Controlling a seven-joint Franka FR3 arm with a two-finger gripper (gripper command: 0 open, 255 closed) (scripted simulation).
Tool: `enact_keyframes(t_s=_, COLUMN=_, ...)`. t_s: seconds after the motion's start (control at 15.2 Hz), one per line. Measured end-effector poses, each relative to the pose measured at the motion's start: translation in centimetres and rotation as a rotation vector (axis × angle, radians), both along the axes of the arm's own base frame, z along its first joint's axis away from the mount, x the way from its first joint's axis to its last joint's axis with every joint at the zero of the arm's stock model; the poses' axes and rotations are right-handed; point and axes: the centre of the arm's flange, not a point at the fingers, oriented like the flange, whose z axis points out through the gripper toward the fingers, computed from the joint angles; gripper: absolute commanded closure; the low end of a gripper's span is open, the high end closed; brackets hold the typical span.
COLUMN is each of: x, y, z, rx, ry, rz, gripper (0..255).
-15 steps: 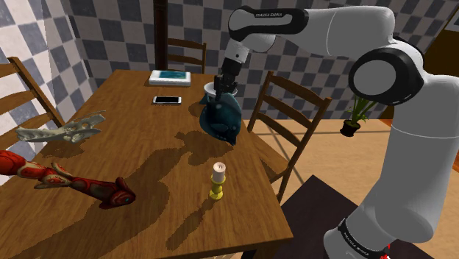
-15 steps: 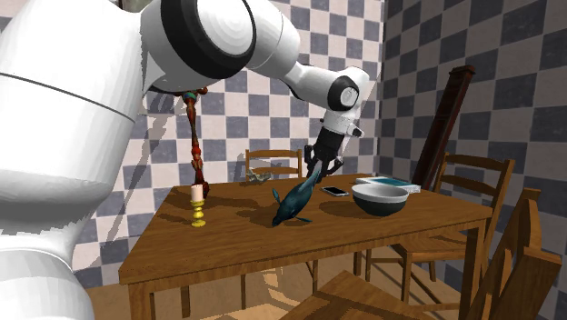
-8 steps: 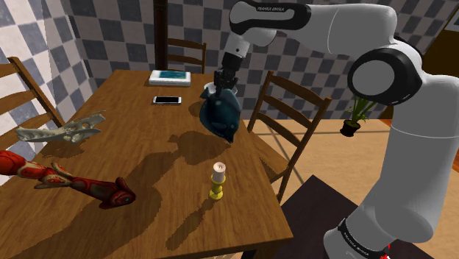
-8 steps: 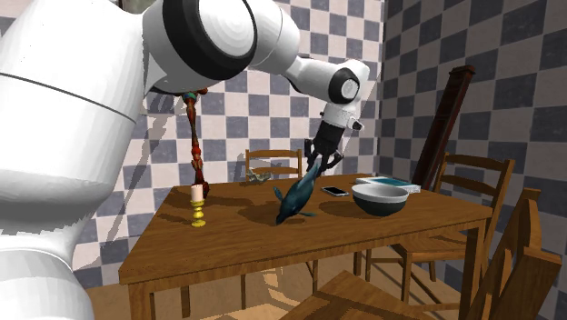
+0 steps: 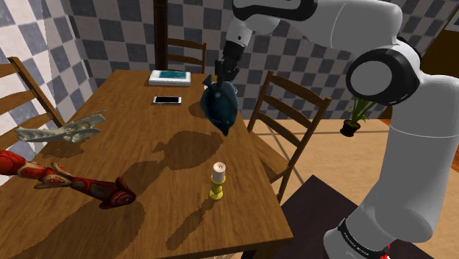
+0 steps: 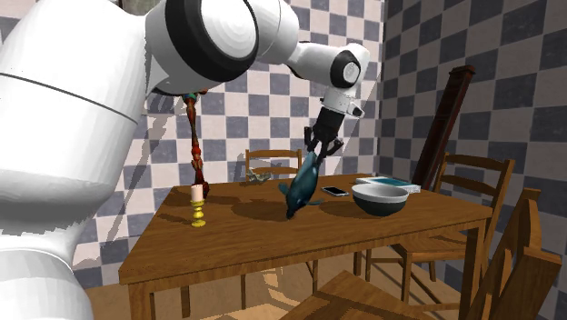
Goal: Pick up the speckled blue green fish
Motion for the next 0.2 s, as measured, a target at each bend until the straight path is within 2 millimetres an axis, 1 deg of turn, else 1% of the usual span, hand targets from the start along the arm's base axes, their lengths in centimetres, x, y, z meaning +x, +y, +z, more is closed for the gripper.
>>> enact_keyframes(t_s=0.2, x=0.04, y=-0.04, z=1.38, rx=0.000, ry=0.000, rz=0.000, gripper=255)
